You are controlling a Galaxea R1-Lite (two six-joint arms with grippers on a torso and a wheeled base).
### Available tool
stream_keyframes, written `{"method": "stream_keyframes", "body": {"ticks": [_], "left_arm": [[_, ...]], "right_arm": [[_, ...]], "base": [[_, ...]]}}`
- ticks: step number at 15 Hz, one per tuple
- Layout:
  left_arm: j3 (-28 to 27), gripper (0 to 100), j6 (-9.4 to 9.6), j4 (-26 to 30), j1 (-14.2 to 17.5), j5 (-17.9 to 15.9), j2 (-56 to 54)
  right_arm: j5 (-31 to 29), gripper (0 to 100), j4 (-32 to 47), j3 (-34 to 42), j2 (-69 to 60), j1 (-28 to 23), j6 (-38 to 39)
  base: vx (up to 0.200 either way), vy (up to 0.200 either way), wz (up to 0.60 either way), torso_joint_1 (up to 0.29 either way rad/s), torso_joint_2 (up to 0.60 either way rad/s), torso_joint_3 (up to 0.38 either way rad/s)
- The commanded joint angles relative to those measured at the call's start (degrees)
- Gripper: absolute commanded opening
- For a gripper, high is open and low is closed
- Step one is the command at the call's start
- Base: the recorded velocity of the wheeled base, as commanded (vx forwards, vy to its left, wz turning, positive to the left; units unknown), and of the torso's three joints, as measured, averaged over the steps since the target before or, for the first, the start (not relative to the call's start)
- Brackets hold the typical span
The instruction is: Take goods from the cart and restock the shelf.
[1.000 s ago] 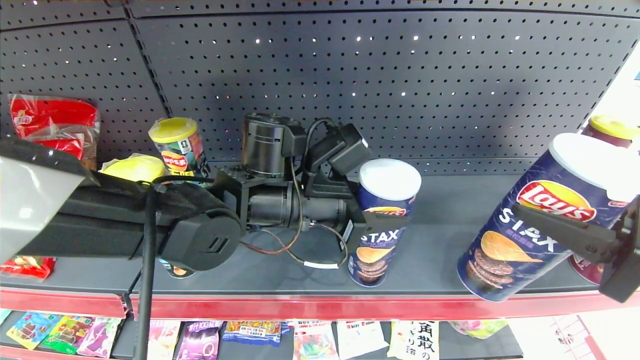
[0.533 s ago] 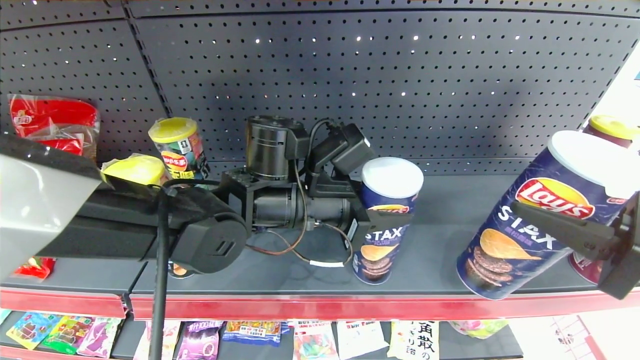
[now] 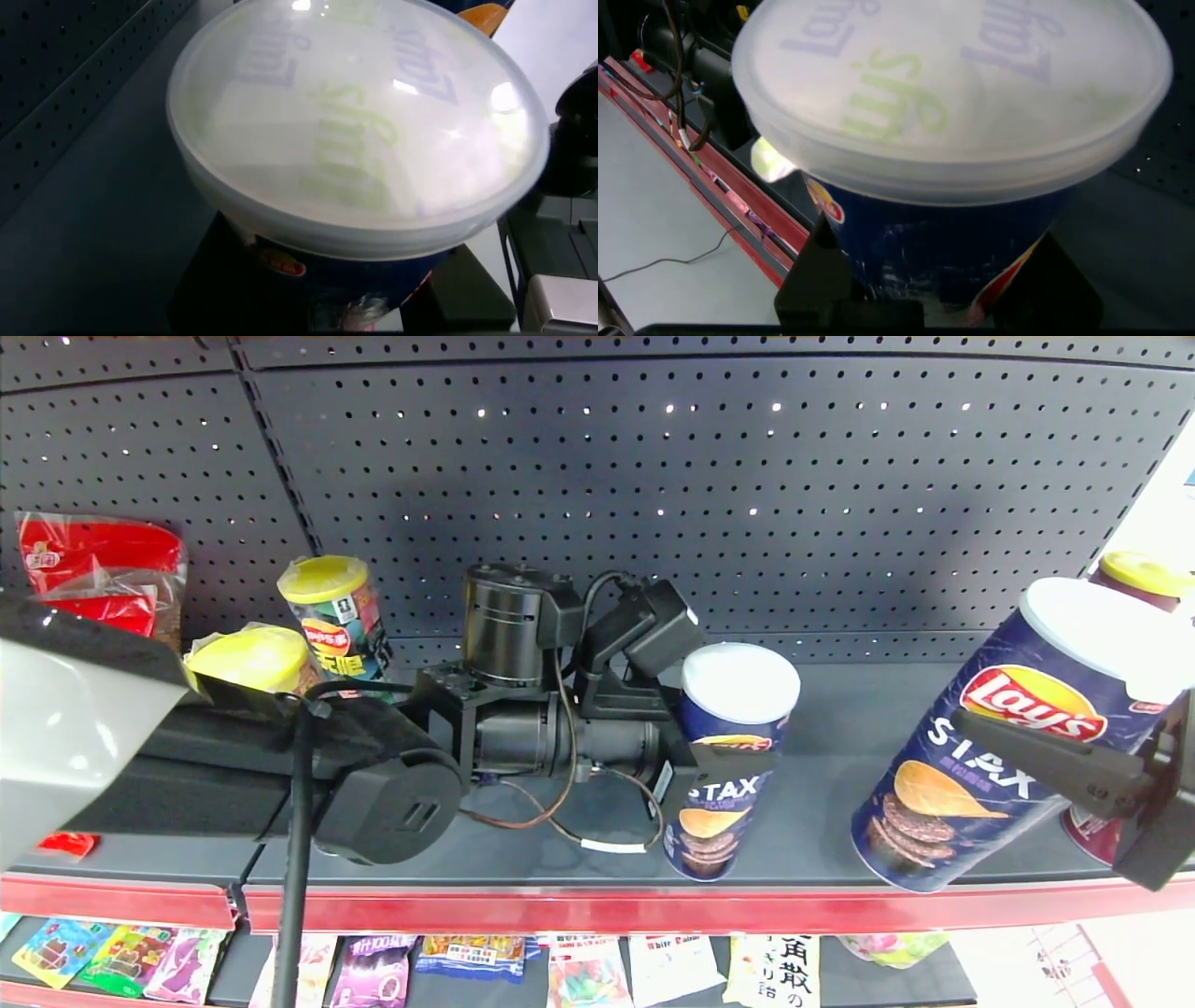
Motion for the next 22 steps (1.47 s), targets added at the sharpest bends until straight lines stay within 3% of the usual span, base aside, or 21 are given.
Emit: {"method": "stream_keyframes", "body": {"ticks": [1, 10, 11, 17, 22], "left_arm": [[0.5, 0, 0.02, 0.3, 0.0, 0.0, 0.0], [0.8, 0, -0.07, 0.3, -0.5, -0.2, 0.0], [1.5, 100, 0.02, 0.2, -0.5, 0.0, 0.0], [3.8, 100, -0.51, -1.1, -0.2, 0.1, -1.2], [11.3, 100, -0.42, -6.3, 1.4, 2.7, -4.2]], "right_arm": [[0.0, 0, 0.0, 0.0, 0.1, 0.0, 0.0], [0.0, 0, 0.0, 0.0, 0.2, 0.0, 0.0], [0.0, 0, 0.0, -0.1, 0.5, 0.0, 0.0], [0.1, 0, 0.0, -1.1, 1.5, 0.0, 0.0], [0.5, 0, -0.3, -5.5, 7.5, 0.1, 0.0]], "base": [[0.000, 0.000, 0.00, 0.000, 0.00, 0.000], [0.000, 0.000, 0.00, 0.000, 0.00, 0.000], [0.000, 0.000, 0.00, 0.000, 0.00, 0.000], [0.000, 0.000, 0.00, 0.000, 0.00, 0.000], [0.000, 0.000, 0.00, 0.000, 0.00, 0.000]]}}
